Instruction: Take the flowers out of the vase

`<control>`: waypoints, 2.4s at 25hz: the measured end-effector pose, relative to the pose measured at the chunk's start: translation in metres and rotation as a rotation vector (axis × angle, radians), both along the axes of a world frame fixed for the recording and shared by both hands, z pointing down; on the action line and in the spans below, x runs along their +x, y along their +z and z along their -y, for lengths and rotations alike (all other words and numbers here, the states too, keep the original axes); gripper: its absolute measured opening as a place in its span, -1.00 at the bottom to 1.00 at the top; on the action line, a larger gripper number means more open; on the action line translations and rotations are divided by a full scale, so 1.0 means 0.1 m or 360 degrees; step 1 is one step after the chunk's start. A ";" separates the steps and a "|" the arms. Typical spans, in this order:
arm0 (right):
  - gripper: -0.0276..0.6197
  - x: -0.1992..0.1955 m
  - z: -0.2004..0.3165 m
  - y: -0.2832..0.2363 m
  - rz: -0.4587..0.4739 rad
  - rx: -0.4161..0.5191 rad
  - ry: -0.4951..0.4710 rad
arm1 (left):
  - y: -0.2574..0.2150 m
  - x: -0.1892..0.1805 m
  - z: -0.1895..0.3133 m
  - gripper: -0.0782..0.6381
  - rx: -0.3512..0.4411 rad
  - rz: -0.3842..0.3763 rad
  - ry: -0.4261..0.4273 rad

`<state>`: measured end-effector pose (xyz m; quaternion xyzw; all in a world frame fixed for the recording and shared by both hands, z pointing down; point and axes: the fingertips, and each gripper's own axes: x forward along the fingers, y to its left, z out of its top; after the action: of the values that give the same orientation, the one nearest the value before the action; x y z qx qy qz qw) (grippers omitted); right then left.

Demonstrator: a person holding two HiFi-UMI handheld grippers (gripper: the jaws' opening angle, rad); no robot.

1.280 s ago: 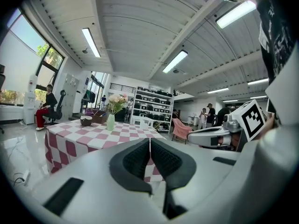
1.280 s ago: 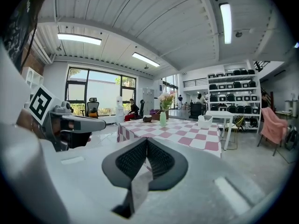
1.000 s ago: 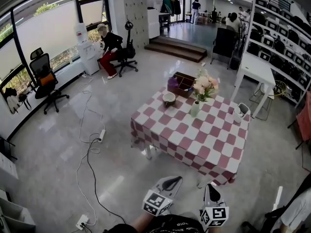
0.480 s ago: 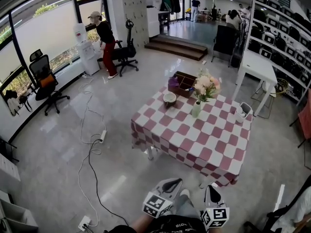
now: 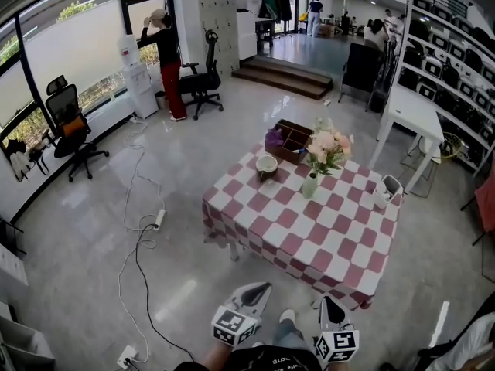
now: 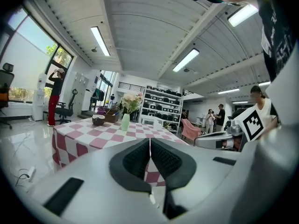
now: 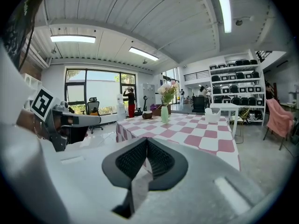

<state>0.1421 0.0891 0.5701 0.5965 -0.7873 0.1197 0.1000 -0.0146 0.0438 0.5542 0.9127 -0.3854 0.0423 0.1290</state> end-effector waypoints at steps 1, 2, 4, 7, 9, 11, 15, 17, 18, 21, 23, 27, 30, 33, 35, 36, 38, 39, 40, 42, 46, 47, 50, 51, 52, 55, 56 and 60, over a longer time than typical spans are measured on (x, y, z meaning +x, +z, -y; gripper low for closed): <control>-0.90 0.03 0.05 0.01 -0.0016 -0.0010 -0.0005 | -0.01 0.02 0.04 -0.75 -0.0001 -0.0021 0.0008; -0.90 0.06 0.11 0.02 -0.0034 -0.0018 -0.0011 | -0.02 0.05 0.08 -0.75 0.0000 -0.0035 0.0013; -0.90 0.10 0.22 0.02 -0.0056 -0.0024 -0.0028 | -0.02 0.11 0.13 -0.75 0.0000 -0.0037 0.0014; -0.90 0.14 0.40 0.02 -0.0047 -0.0029 -0.0037 | 0.04 0.18 0.24 -0.75 -0.0014 -0.0022 0.0012; -0.90 0.19 0.52 0.03 -0.0048 -0.0035 -0.0040 | 0.05 0.21 0.35 -0.75 -0.0021 -0.0018 -0.0001; -0.90 0.24 0.64 0.03 -0.0052 -0.0039 -0.0048 | 0.04 0.24 0.46 -0.75 -0.0023 -0.0012 -0.0022; -0.90 0.37 0.86 0.00 -0.0037 -0.0027 -0.0054 | 0.02 0.34 0.69 -0.75 -0.0017 0.0003 -0.0051; -0.90 0.45 0.97 -0.03 -0.0030 -0.0015 -0.0055 | 0.00 0.42 0.79 -0.75 -0.0010 0.0015 -0.0053; -0.90 0.50 1.03 -0.04 -0.0030 -0.0008 -0.0056 | -0.01 0.47 0.83 -0.75 -0.0010 0.0020 -0.0054; -0.90 0.69 1.22 -0.11 -0.0021 0.0021 -0.0037 | -0.02 0.58 0.97 -0.75 -0.0013 0.0035 -0.0067; -0.90 0.83 1.37 -0.15 0.0006 0.0044 -0.0028 | -0.03 0.65 1.07 -0.75 -0.0010 0.0040 -0.0087; -0.90 1.05 1.61 -0.24 -0.0013 0.0083 -0.0040 | -0.06 0.79 1.25 -0.75 -0.0013 0.0030 -0.0120; -0.90 1.21 1.76 -0.28 0.0002 0.0097 -0.0055 | -0.07 0.91 1.36 -0.75 -0.0015 0.0022 -0.0139; -0.90 1.31 1.86 -0.31 0.0031 0.0103 -0.0062 | -0.07 1.02 1.44 -0.75 -0.0023 0.0028 -0.0142; -0.90 1.35 1.89 -0.30 0.0047 0.0096 -0.0069 | -0.07 1.10 1.48 -0.75 -0.0024 0.0031 -0.0141; -0.90 1.36 1.91 -0.28 0.0052 0.0091 -0.0078 | -0.07 1.12 1.50 -0.75 -0.0023 0.0030 -0.0147; -0.90 1.35 1.94 -0.26 0.0062 0.0087 -0.0099 | -0.08 1.15 1.55 -0.75 -0.0018 0.0034 -0.0158; -0.90 1.33 1.95 -0.26 0.0068 0.0086 -0.0110 | -0.08 1.16 1.57 -0.75 -0.0017 0.0038 -0.0160; -0.90 1.33 1.95 -0.25 0.0073 0.0083 -0.0118 | -0.08 1.16 1.59 -0.75 -0.0017 0.0042 -0.0160; -0.90 1.33 1.97 -0.25 0.0081 0.0074 -0.0126 | -0.09 1.19 1.62 -0.75 -0.0013 0.0046 -0.0157; -0.90 1.32 2.05 -0.25 0.0106 0.0068 -0.0119 | -0.11 1.18 1.72 -0.75 0.0004 0.0049 -0.0157; -0.90 1.31 2.07 -0.25 0.0108 0.0068 -0.0116 | -0.12 1.17 1.75 -0.75 0.0007 0.0049 -0.0158; -0.90 1.26 2.14 -0.26 0.0110 0.0065 -0.0096 | -0.13 1.10 1.87 -0.75 0.0010 0.0040 -0.0159; -0.90 1.24 2.17 -0.27 0.0110 0.0063 -0.0088 | -0.14 1.07 1.92 -0.75 0.0008 0.0036 -0.0161; -0.90 1.21 2.20 -0.27 0.0110 0.0060 -0.0081 | -0.14 1.03 1.97 -0.75 0.0006 0.0033 -0.0162; -0.90 1.11 2.28 -0.26 0.0114 0.0055 -0.0061 | -0.11 0.91 2.12 -0.75 0.0012 0.0051 -0.0160; -0.89 1.08 2.31 -0.26 0.0117 0.0054 -0.0053 | -0.10 0.88 2.18 -0.75 0.0017 0.0060 -0.0156; -0.89 0.98 2.45 -0.26 0.0113 0.0048 0.0004 | -0.08 0.75 2.38 -0.75 0.0016 0.0063 -0.0120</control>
<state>0.2405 -0.1560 0.5441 0.5942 -0.7914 0.1292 0.0628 0.0608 -0.1946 0.5460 0.8972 -0.4223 0.0533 0.1182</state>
